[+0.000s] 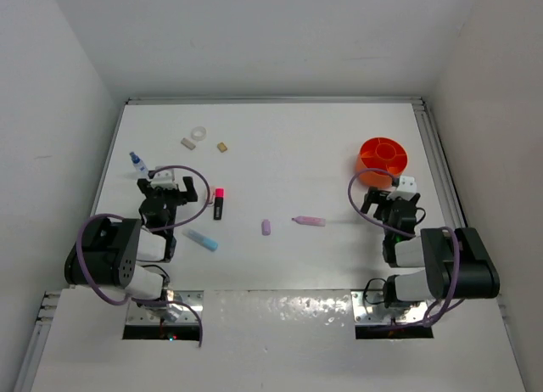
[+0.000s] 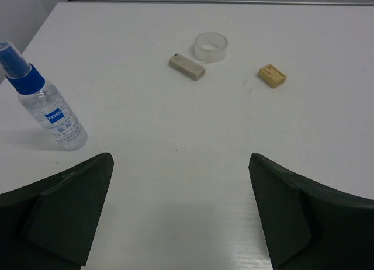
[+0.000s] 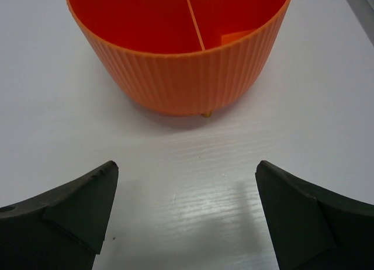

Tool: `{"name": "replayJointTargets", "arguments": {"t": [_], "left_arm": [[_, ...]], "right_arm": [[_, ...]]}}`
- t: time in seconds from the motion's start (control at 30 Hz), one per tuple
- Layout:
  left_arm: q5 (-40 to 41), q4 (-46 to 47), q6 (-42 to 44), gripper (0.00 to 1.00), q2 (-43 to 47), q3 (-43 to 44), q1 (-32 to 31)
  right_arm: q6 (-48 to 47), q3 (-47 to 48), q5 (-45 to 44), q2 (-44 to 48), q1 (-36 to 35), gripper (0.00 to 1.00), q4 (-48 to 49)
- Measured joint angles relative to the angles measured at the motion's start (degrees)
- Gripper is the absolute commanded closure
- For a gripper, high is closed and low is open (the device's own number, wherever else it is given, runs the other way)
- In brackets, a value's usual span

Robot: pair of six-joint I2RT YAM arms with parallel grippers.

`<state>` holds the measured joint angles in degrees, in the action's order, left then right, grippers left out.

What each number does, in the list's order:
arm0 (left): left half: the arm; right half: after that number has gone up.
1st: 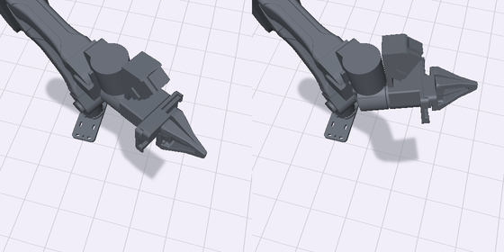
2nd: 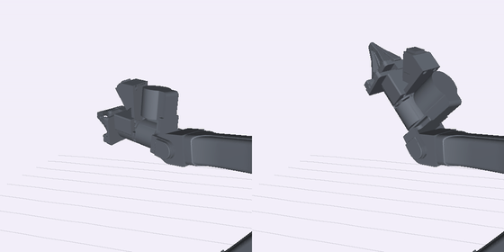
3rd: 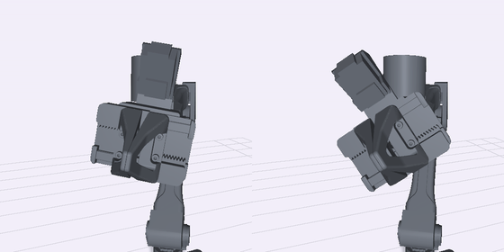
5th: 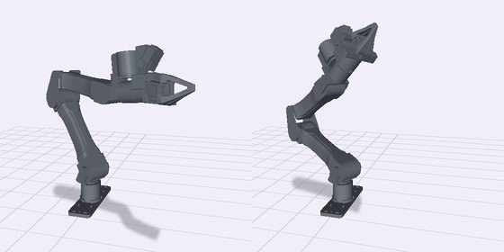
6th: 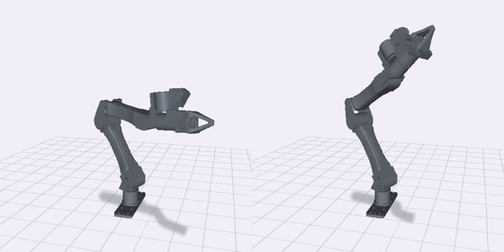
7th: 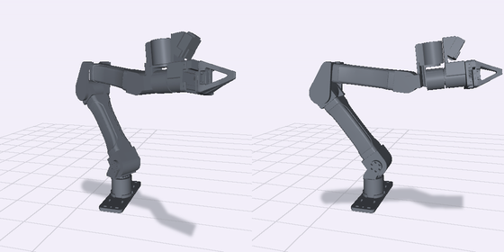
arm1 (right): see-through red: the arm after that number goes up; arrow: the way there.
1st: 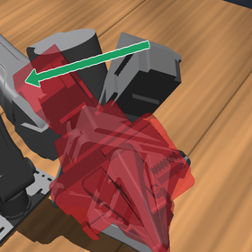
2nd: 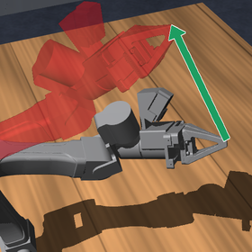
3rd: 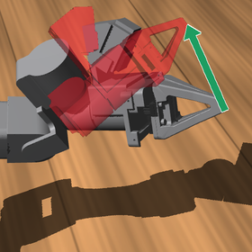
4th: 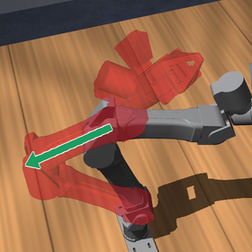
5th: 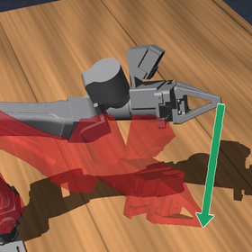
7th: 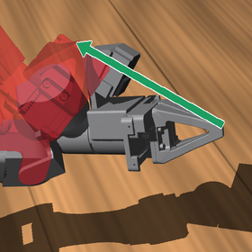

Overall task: Sort the stationery into containers
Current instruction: Pick up the pen cap from the center of the board.

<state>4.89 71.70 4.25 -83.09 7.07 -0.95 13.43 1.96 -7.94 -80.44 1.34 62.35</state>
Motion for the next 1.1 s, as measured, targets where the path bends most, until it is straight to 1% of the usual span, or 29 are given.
{"name": "replayJointTargets", "arguments": {"t": [0.07,0.17,0.2,0.27,0.4,0.47,0.53,0.57,0.67,0.73,0.8,0.87,0.9,0.97,1.0,1.07,1.1], "left_arm": [[0.00,0.00,0.00,0.00,0.00,0.00,0.00],[-1.36,-0.37,0.22,0.00,0.42,0.00,0.17],[-2.19,-1.99,0.44,0.00,1.51,0.07,0.28],[-5.27,-9.60,1.81,0.00,5.33,1.40,0.33],[-12.94,-24.81,5.60,0.00,15.78,10.62,0.59],[-15.80,-29.92,6.34,0.00,21.59,12.76,1.11],[-17.75,-34.97,7.28,0.00,27.93,13.73,1.49],[-18.40,-38.32,7.78,0.00,30.62,14.34,1.60],[-21.00,-49.22,11.93,0.00,36.48,17.35,1.31],[-23.23,-57.57,16.31,0.00,38.64,20.65,0.46],[-24.85,-65.66,18.99,0.00,39.60,24.59,-0.57],[-25.90,-73.33,20.68,0.00,39.19,29.35,-1.92],[-26.43,-77.22,21.14,0.00,38.40,32.02,-2.58],[-27.58,-85.20,21.55,0.00,34.77,38.14,-4.44],[-27.78,-88.59,21.16,0.01,32.83,40.87,-5.81],[-27.96,-94.03,19.43,0.18,28.35,45.03,-9.57],[-27.65,-96.37,18.58,0.31,25.99,46.58,-11.89]], "right_arm": [[-0.07,0.15,0.20,2.64,0.00,0.01,-4.11],[-0.55,1.95,1.09,9.62,0.00,0.01,-13.42],[-1.25,3.10,1.46,12.33,0.00,0.01,-16.55],[-2.82,5.53,2.43,17.94,0.00,0.01,-21.24],[-7.21,11.30,5.55,26.67,-0.04,0.01,-31.34],[-8.98,14.86,7.61,29.62,-0.07,0.01,-36.74],[-8.39,19.19,9.03,31.65,-0.07,0.01,-42.05],[-6.21,21.68,8.61,32.48,-0.15,0.01,-44.89],[1.25,29.14,7.87,33.73,0.13,0.01,-50.36],[1.75,33.70,13.05,33.38,0.63,0.01,-52.63],[0.48,38.86,18.84,31.08,-0.76,0.01,-56.19],[-1.97,42.91,21.11,28.70,-3.78,0.01,-60.41],[-5.31,46.73,21.07,25.35,-7.93,0.01,-65.53],[-9.03,49.57,18.27,21.20,-13.94,0.01,-70.77],[-10.69,50.01,16.61,19.17,-16.55,0.04,-73.42],[-13.42,49.59,14.03,15.89,-21.18,0.17,-78.29],[-14.19,48.83,13.29,14.93,-22.53,0.32,-79.78]]}}
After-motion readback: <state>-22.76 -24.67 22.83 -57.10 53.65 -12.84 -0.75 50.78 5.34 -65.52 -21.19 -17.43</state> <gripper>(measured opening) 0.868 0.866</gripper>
